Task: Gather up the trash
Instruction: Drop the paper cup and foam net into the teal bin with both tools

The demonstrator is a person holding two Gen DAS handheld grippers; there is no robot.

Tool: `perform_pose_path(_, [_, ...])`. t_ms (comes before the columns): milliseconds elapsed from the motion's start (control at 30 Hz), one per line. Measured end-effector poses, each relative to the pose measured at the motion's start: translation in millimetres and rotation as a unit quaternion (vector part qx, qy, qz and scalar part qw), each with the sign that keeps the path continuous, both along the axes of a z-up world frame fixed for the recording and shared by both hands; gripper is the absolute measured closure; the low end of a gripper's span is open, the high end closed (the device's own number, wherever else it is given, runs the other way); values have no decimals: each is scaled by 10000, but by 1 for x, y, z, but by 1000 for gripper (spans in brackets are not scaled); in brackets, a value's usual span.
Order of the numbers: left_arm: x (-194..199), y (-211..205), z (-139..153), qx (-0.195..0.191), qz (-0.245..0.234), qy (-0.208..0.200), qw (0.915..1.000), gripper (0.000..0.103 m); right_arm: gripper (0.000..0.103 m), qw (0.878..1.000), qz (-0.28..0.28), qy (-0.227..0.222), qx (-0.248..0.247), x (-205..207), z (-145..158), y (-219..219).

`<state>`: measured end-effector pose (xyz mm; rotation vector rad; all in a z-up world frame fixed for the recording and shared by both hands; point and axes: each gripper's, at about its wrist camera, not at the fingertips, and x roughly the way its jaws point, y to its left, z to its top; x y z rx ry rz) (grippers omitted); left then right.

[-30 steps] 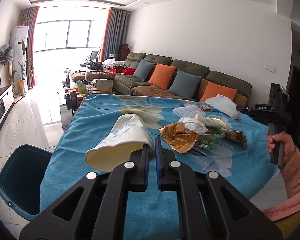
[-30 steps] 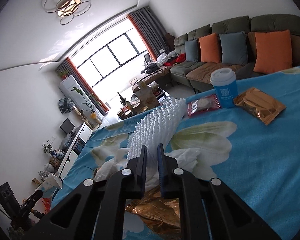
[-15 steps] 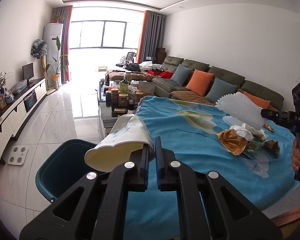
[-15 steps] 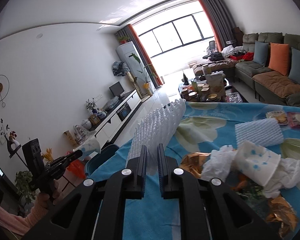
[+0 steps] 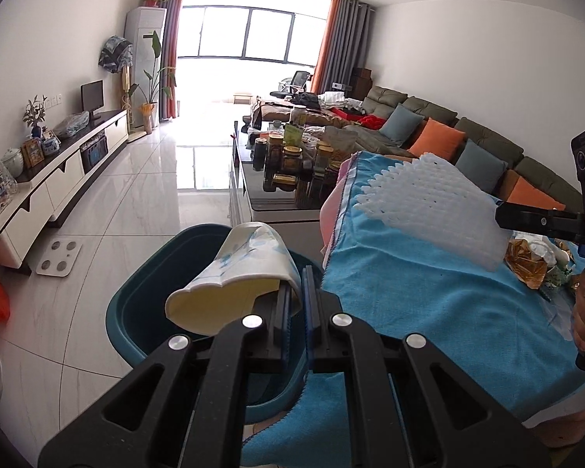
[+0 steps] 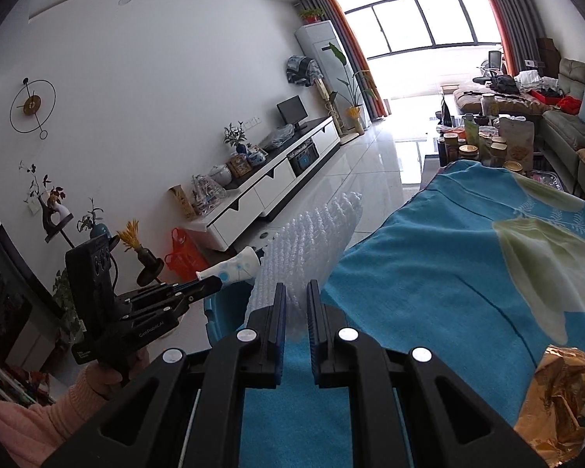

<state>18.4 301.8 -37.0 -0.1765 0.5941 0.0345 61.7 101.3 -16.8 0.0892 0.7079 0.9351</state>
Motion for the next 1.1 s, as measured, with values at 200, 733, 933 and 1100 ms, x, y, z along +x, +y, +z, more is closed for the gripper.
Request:
perform_pose_path(200, [17,11,-22,-122,135,273,9995,97,94,9992,281,150,-230,10,-9,42])
perform_pose_path(733, [61,47,-70,-569,492,798,9940,97,91,9937,511,499,-862,42,-45,124])
perform_pose_path(933, [69,56,-84,-814,652,844,9910,88,87,9920,525,634,-959,47,-50,143])
perform_pose_path(1100, [63,58,-87,-816,799,785,9904,82,72,9924,509,594,-949,44,-50,142])
